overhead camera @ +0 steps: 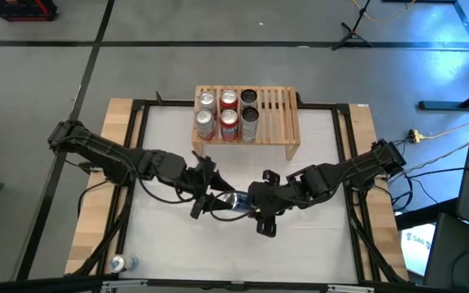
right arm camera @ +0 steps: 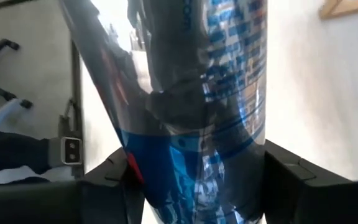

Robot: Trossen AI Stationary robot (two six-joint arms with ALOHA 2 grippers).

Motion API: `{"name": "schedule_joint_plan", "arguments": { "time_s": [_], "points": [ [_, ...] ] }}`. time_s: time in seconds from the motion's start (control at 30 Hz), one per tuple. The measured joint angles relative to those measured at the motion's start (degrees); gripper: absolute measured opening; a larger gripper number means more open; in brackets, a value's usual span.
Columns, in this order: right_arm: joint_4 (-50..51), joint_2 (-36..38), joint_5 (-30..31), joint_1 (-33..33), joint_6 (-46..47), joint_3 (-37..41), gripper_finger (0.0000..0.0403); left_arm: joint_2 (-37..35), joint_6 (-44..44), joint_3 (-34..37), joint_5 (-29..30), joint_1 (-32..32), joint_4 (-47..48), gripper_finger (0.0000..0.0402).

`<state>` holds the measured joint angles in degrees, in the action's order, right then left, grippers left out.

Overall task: Place canned beverage on shelf
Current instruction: Put the right blue soda can on the shelf

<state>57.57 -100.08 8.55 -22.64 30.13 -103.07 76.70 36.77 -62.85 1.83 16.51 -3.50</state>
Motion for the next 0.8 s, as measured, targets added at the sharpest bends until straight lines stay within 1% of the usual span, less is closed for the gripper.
{"name": "schedule_joint_plan", "arguments": {
  "time_s": [0.07,0.27,0.37,0.53,0.6,0.8],
  "points": [
    [-1.08,0.05,-0.48,0.43,0.11,0.0,0.0211,0.34,-0.07,0.0,0.39,0.1,-0.1,0.03],
    [-2.02,0.05,-2.15,1.91,2.37,0.02,0.0211,0.39,-1.37,0.0,5.02,0.44,1.13,0.03],
    [-2.02,0.05,-3.43,1.88,2.44,0.02,0.0211,0.42,-2.24,0.0,5.72,0.47,1.49,0.03],
    [-1.13,0.05,-6.62,1.93,2.99,0.09,0.0211,0.42,-2.04,-0.07,4.62,0.0,6.07,0.03],
    [-0.17,0.05,-6.65,1.85,3.39,0.11,0.0211,0.42,-1.42,-0.07,4.41,-0.3,7.64,0.03],
    [-0.79,-2.18,-7.82,1.78,3.06,0.09,0.0211,0.56,-2.02,0.04,2.77,-0.23,8.42,0.0299]
  ]
}}
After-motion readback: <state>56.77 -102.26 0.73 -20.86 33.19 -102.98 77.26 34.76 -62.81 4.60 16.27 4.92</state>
